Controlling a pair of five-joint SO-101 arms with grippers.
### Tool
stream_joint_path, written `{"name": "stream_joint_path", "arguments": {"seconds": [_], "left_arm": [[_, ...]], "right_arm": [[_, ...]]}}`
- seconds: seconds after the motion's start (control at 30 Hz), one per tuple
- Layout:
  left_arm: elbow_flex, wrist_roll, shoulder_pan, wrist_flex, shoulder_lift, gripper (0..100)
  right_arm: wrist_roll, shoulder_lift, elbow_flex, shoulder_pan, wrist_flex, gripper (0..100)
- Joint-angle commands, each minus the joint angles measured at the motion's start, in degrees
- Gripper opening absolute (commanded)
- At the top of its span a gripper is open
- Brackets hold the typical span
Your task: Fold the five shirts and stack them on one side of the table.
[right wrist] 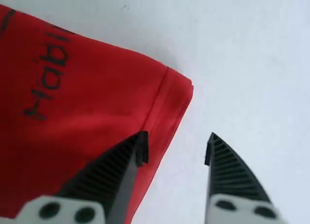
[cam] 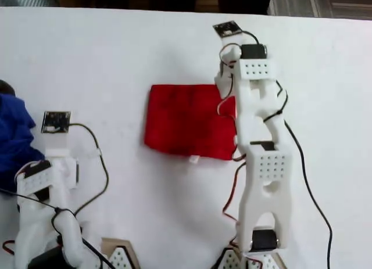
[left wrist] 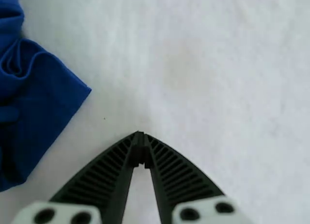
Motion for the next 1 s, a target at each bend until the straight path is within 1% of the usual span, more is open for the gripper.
{"name": "stream_joint_path", "arguments": {"seconds": [0.0,0.03,0.1,0.13,0.17,0.3,0.4,0.73,0.87,0.97], "left_arm": [[-0.13,-0.18,0.44,-0.70,-1.49,3],[-0.13,-0.18,0.44,-0.70,-1.49,3],[-0.13,-0.18,0.44,-0.70,-1.49,3],[-0.13,-0.18,0.44,-0.70,-1.49,3],[-0.13,-0.09,0.44,-0.70,-1.49,3],[-0.13,1.85,0.26,-0.79,-1.49,3],[-0.13,1.85,0.26,-0.79,-1.49,3],[-0.13,1.85,0.26,-0.79,-1.49,3],[-0.13,1.85,0.35,-0.79,-1.49,3],[-0.13,1.85,0.35,-0.79,-1.49,3]], "right_arm": [[0.00,-8.92,-1.41,-2.33,3.82,17.0],[0.00,-10.51,-1.32,-3.56,5.05,13.5],[0.00,-13.14,-0.79,-6.81,7.43,2.9],[0.00,-14.02,-0.70,-8.66,9.01,1.0],[0.00,-14.55,-0.18,-10.86,9.89,3.2],[-1.32,-16.13,7.47,-20.70,9.63,2.2],[-3.43,-16.66,14.51,-26.33,5.23,2.1],[-3.52,-17.10,32.18,-28.53,-9.54,2.1],[-3.25,-17.63,37.36,-30.73,-12.26,2.1],[-3.25,-18.15,36.31,-30.55,-12.00,2.1]]}}
